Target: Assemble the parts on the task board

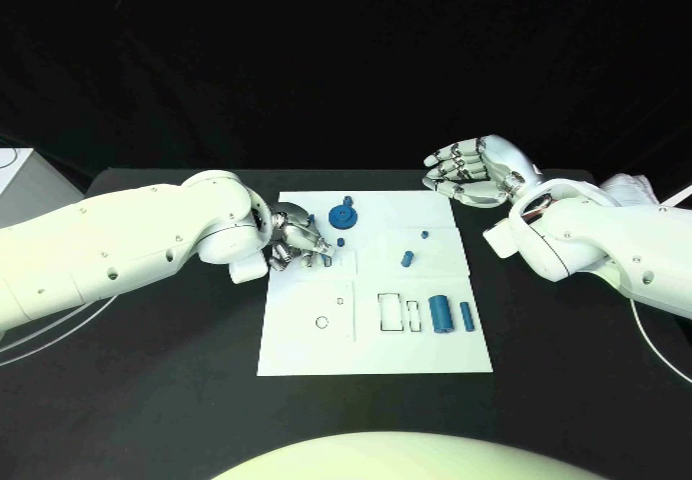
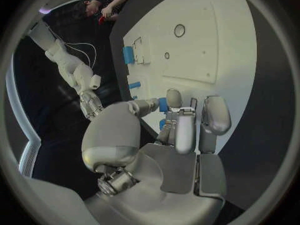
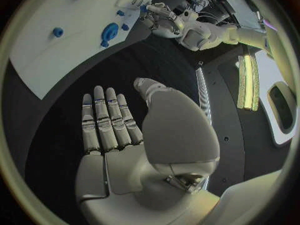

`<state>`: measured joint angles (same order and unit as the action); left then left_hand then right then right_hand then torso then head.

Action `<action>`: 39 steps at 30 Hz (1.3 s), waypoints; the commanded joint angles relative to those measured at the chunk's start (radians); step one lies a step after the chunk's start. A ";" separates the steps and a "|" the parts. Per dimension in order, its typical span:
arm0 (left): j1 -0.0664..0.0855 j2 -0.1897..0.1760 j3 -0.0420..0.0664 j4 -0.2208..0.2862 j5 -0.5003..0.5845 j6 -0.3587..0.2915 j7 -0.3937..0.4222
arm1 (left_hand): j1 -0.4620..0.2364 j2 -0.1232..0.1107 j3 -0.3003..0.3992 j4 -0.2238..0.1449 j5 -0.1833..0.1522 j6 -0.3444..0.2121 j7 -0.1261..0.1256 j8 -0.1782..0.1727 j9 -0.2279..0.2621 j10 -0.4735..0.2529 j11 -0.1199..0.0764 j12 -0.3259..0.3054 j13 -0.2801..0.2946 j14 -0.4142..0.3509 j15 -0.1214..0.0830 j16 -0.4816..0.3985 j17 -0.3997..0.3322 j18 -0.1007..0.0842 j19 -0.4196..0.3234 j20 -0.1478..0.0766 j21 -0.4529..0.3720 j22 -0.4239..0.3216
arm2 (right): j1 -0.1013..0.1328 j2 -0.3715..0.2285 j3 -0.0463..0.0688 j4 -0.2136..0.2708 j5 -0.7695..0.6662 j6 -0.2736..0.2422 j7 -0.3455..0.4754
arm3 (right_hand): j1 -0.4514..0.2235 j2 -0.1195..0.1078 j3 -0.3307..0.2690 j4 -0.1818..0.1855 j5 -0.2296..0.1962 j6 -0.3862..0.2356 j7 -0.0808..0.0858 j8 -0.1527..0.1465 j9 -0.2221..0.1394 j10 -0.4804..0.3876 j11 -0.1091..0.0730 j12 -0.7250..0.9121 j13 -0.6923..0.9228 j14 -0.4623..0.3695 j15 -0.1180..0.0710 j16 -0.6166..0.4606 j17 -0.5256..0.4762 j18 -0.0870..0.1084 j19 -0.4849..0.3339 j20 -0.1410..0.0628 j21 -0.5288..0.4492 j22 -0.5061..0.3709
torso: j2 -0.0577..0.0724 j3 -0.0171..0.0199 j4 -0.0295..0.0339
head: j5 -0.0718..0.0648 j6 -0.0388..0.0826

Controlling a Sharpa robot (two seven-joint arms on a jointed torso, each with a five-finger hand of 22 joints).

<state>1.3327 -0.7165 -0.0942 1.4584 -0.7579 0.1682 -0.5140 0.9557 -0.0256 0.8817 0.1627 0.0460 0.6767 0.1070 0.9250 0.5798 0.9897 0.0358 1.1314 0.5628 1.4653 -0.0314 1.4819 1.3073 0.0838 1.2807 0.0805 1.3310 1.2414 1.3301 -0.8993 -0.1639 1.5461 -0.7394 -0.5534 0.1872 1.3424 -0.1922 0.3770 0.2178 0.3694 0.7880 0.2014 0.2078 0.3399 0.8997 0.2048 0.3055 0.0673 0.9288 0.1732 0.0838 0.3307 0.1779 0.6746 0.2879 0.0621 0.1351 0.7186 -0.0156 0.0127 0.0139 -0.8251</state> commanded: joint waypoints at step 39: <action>0.122 0.254 -0.037 -0.377 0.115 0.665 -0.116 | -0.172 0.057 0.306 -0.345 0.046 0.070 -0.014 -0.012 0.090 0.113 -0.020 0.073 0.117 0.055 -0.012 0.034 0.144 -0.007 0.058 -0.017 0.068 0.085 | -0.001 0.020 -0.002 -0.008 -0.011 0.018 -0.001 | 0.006 0.001 0.006 -0.016 0.002 0.008 0.062 -0.004 -0.002 0.006 0.001 -0.002 -0.002 0.000 0.004 -0.004 -0.007 -0.002 -0.006 0.002 -0.003 -0.007 | 0.000 0.0002 0.0005 | 0.002 0.002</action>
<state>1.4484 -0.4719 -0.1302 1.0953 -0.6876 0.6812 -0.6039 0.7908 0.0238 0.9531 0.0571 0.0595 0.7026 0.1301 0.9175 0.6665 1.0949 0.0180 1.1996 0.6748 1.4671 -0.0350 1.5104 1.3073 0.0836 1.3299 0.0641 1.3925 1.3083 1.3298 -0.8808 -0.1658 1.5385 -0.7403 -0.5477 0.1823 1.3424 -0.1922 0.3815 0.2081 0.3694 0.7880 0.2014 0.2078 0.3391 0.8993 0.2045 0.3055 0.0657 0.9288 0.1732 0.0839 0.3259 0.1779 0.6747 0.2879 0.0621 0.1292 0.7188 -0.0161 0.0134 0.0151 -0.8231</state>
